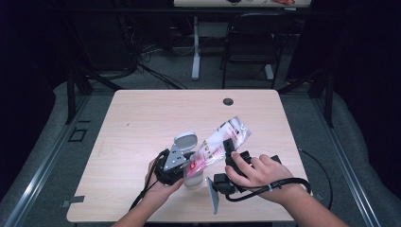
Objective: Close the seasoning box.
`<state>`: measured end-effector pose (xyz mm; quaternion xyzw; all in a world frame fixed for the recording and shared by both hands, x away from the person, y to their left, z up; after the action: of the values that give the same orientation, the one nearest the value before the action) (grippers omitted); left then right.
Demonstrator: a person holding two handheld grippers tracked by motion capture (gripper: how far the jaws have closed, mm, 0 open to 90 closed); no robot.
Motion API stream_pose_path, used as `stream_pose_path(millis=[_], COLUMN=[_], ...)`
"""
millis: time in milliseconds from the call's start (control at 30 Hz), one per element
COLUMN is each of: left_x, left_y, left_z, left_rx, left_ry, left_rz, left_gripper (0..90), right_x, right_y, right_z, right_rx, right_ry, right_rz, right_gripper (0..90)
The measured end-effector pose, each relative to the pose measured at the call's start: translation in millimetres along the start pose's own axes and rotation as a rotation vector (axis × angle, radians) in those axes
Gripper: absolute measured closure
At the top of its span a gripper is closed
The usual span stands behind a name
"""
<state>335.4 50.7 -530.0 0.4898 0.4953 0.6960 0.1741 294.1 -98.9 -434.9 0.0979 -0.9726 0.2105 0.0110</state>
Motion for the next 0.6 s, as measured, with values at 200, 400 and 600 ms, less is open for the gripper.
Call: stream_pose_path(millis=[200,400,600], left_x=[-1.2,-1.7,-2.0], left_y=[0.2,1.3,1.2], left_z=[-2.7,-5.3,-6.7], left_rx=[-0.003,-0.006,-0.008], left_ry=[-0.005,-0.01,-0.013], left_rz=[0.004,0.001,0.004], left_gripper=[69.9,69.9,69.9], right_x=[2.8,5.2,6.9], right_y=[-1.7,-3.5,-4.5], right_z=[1.8,2.2,3.9], right_rx=[0.004,0.003,-0.004], right_ry=[0.001,0.0,0.003], right_rz=[0.01,0.009,0.011], right_gripper=[85.3,85.3,85.3])
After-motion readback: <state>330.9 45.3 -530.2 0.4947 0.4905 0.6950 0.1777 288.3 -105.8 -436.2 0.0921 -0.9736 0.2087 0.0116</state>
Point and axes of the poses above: each handheld gripper's, and its own axes: x roughly backward along the jaws, y roughly out of its top, z roughly to its left, the point moved 6 cm from there along -x, roughly forward along the jaws, and after that the axes turned 7 degrees about -y, right-handed, at the moved point
